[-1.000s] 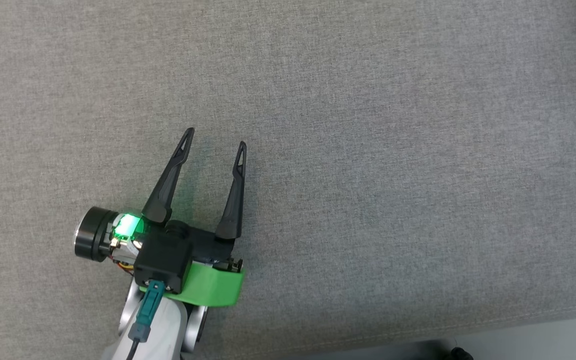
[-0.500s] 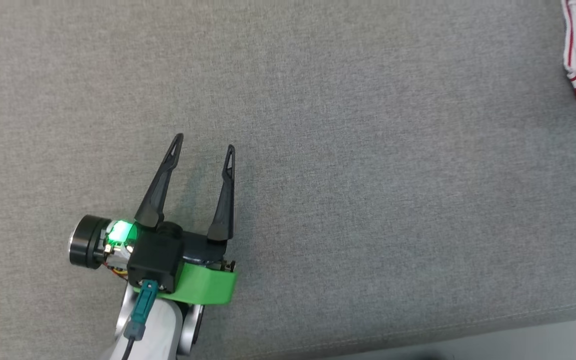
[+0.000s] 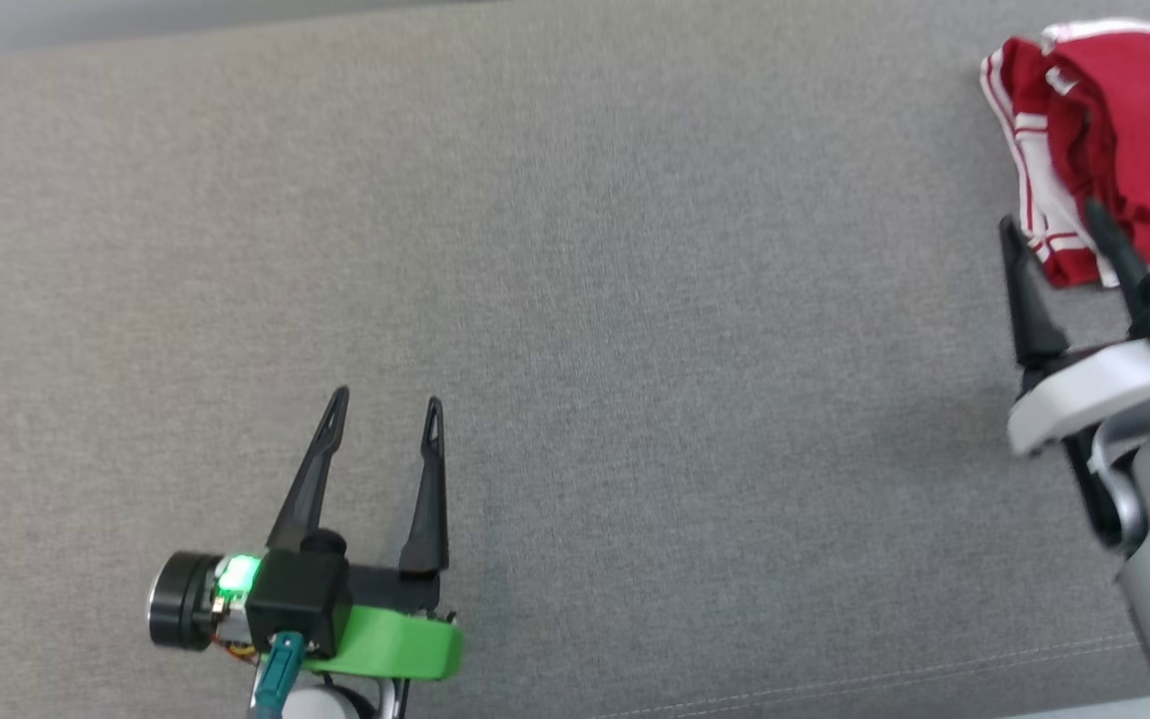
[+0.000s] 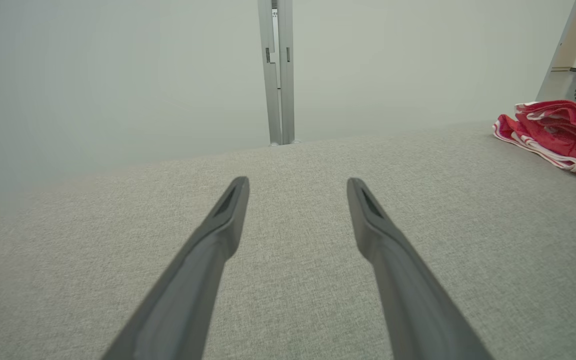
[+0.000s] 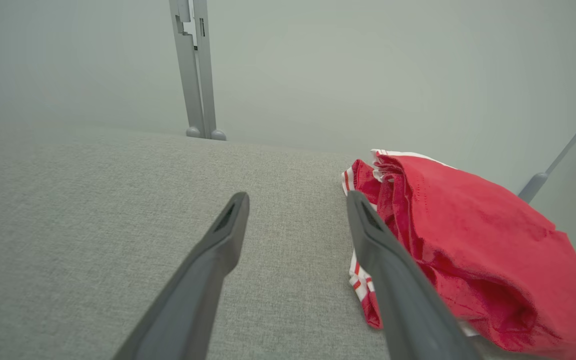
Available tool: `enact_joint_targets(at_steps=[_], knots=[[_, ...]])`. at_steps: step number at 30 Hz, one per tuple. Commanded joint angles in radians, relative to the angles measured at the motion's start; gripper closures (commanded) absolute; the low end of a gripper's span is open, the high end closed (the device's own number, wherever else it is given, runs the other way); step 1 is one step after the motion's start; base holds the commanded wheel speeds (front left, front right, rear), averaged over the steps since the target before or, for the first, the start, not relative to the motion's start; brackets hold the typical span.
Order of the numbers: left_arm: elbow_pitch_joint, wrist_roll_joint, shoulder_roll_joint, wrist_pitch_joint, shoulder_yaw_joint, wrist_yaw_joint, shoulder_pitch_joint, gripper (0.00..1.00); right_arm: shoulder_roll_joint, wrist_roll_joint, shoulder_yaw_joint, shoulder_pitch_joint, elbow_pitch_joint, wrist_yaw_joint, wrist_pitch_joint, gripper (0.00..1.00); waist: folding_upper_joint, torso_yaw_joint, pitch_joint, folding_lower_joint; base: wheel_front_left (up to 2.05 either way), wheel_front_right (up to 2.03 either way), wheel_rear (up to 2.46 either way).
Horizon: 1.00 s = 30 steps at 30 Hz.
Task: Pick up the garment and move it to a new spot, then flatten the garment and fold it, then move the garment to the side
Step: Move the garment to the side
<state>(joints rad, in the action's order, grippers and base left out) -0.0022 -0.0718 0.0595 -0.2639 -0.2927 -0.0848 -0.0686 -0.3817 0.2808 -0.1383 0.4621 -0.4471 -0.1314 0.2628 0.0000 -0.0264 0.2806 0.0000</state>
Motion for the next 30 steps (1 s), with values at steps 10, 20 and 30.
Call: enact_joint_targets(at_steps=[10, 20, 30], knots=[[0.001, -0.037, -0.006, 0.000, 0.066, -0.026, 0.140, 0.00, 0.167, -0.054, 0.023, -0.250, 0.165, 0.002, 0.002, 0.00, 0.0000, 0.022, -0.262, 0.0000, 0.00, 0.00, 0.00], [-0.013, -0.063, -0.008, 0.000, 0.103, -0.031, 0.205, 0.00, 0.277, -0.089, 0.039, -0.441, 0.325, 0.002, 0.002, 0.00, 0.0000, 0.016, -0.316, 0.0000, 0.00, 0.00, 0.00], [-0.012, -0.086, -0.009, 0.000, 0.099, -0.025, 0.242, 0.00, 0.299, -0.088, 0.014, -0.525, 0.340, 0.002, 0.002, 0.00, 0.0000, 0.025, -0.341, 0.0000, 0.00, 0.00, 0.00]])
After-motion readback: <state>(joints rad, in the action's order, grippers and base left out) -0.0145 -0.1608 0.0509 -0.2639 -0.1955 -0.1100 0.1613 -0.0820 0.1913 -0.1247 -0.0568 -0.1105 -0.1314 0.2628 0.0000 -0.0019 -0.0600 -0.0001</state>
